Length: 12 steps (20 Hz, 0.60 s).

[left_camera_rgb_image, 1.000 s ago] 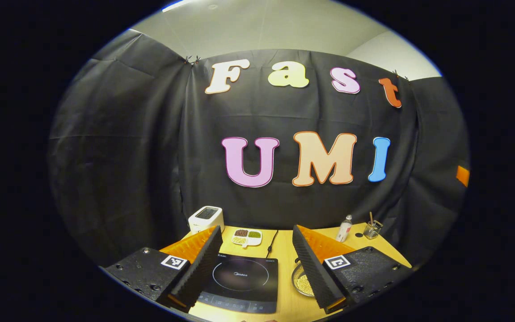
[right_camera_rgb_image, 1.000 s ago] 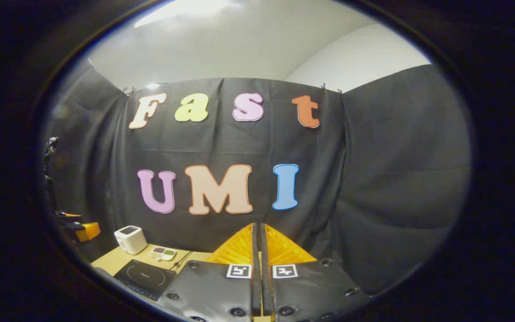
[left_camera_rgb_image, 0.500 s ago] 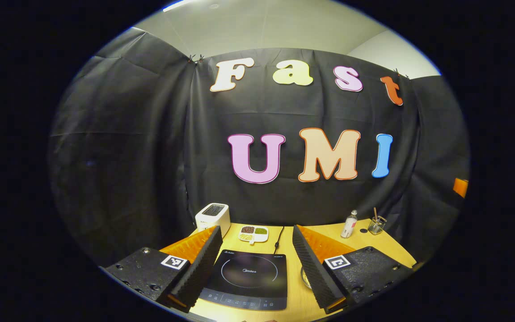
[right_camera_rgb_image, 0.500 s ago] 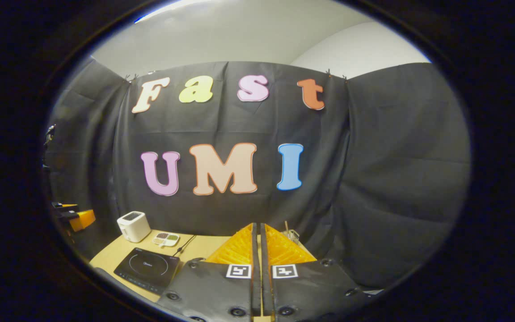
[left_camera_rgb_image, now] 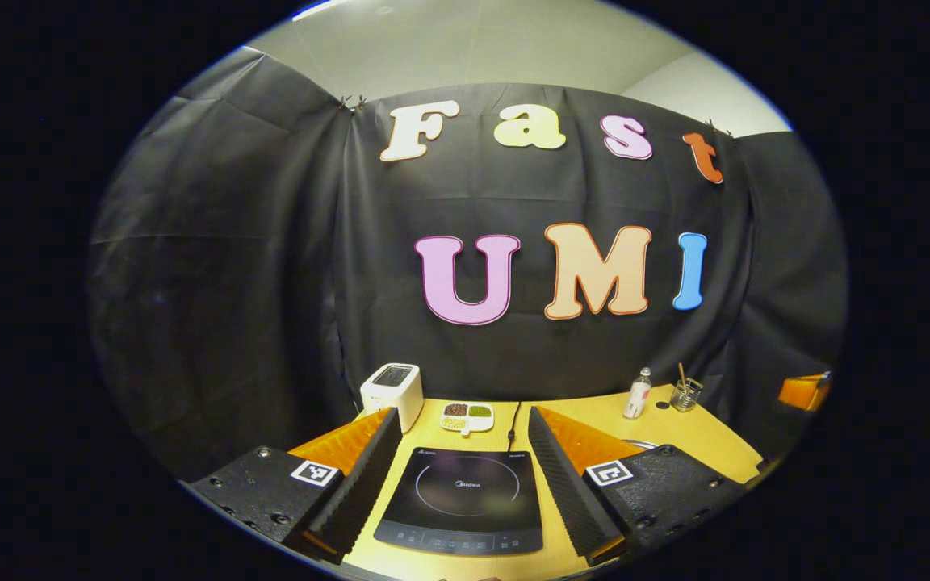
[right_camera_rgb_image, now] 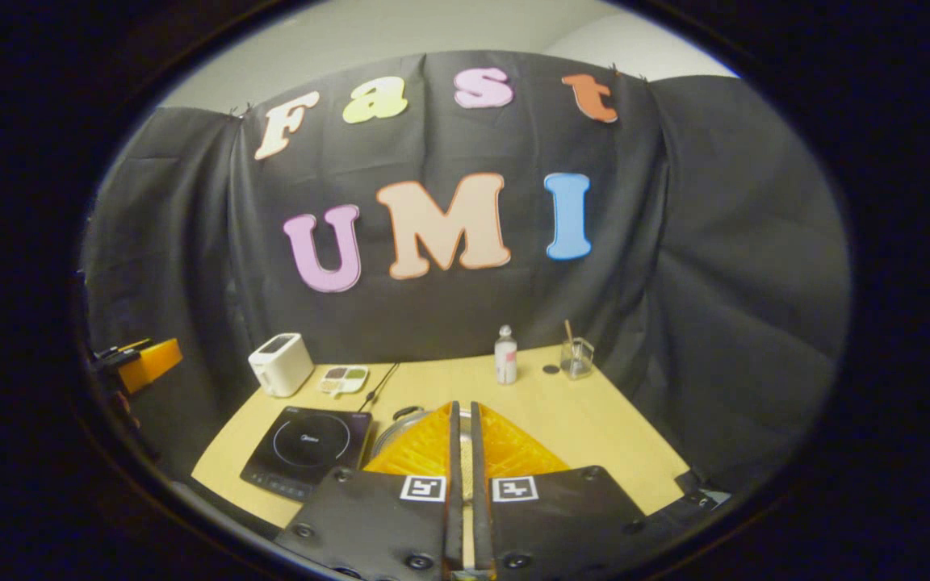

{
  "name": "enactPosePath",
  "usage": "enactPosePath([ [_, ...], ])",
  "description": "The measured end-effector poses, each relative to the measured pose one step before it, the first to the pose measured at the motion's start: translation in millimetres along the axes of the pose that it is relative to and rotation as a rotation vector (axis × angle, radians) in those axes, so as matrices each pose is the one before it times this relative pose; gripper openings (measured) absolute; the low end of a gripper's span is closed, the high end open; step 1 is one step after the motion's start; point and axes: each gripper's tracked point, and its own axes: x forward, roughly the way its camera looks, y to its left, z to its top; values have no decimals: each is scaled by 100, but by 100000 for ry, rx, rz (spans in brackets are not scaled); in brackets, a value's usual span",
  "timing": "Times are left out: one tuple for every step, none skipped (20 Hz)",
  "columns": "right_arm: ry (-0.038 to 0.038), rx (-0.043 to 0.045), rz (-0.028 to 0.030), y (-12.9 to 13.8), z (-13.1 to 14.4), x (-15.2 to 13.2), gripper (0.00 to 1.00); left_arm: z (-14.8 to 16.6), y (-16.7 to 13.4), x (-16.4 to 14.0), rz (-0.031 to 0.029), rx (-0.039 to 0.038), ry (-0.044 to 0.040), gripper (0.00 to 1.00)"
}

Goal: First push the handle of the pot to place it horizontally, then grasp the pot with both hands and set it on the induction cooktop.

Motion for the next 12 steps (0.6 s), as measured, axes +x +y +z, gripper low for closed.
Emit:
enactPosePath([
  [2909, 93, -2, 263, -1274, 369, 7, -235, 231, -15, -352, 610, 178, 92],
  [3033, 330, -101, 137, -1339, 338, 3, -176, 107, -27, -468, 453, -109, 93],
  [3388, 699, 289, 383, -1243, 355, 7, -235, 190, -46, -425, 252, 105, 96],
  [3704, 859, 107, 209, -1386, 451, 6, -255, 127, 76, -433, 141, 341, 92],
  [3670, 1134, 159, 102, -1146, 457, 5, -380, 43, 15, -439, 153, 547, 93],
  [3892, 1294, 242, 161, -1100, 546, 5, -302, 31, 74, -447, 135, 647, 93],
  [3838, 1317, 213, 15, -1149, 532, 0, -352, -65, 155, -419, 76, 757, 93],
  [3900, 1601, 110, 22, -993, 409, 12, -181, 64, 154, -365, -101, 391, 93],
  [4636, 2131, 1167, 64, -1172, 543, 5, -349, 38, 175, -318, -225, 554, 93],
  [4176, 3249, 1477, 372, -1084, 554, 0, -339, 29, 165, -275, -416, 298, 96],
  [3824, 3697, 1555, 288, -980, 470, 4, -417, -27, 135, -230, -343, 621, 93],
  [3586, 3669, 1394, 162, -891, 460, 4, -303, 29, 186, -153, -276, 351, 93],
])
